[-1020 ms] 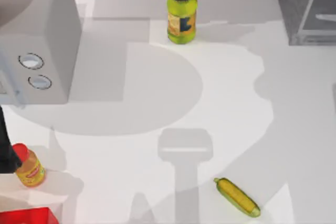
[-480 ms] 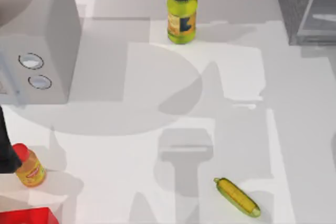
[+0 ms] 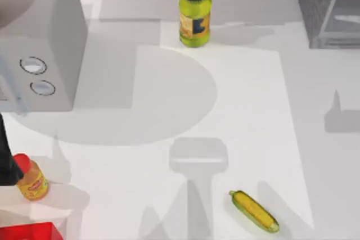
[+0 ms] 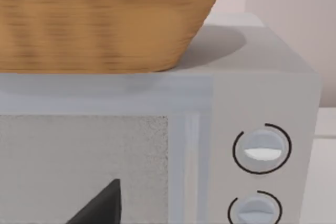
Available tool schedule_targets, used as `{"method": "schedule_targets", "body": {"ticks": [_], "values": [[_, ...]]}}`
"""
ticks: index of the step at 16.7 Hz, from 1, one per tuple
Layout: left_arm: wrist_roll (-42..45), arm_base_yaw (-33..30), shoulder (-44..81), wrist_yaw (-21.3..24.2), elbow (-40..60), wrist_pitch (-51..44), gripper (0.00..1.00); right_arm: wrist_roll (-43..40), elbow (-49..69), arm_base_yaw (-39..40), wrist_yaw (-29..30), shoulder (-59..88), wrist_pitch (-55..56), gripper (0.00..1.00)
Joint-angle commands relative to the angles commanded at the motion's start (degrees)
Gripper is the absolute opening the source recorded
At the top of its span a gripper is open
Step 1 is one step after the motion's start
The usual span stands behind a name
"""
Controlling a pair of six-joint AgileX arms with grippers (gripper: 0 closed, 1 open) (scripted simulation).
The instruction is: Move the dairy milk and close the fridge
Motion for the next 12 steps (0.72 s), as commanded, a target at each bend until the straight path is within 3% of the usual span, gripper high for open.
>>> {"method": "schedule_targets", "body": {"ticks": [6, 12], "values": [[0.0, 0.0, 0.0, 0.0, 0.0, 0.0, 1.0, 1.57, -17.02, 3.16, 2.37, -27.32, -9.94, 1.0], [0.0, 0.0, 0.0, 0.0, 0.0, 0.0, 1.0, 2.62, -22.06, 4.28, 2.89, -33.53, -12.9, 1.0]]}}
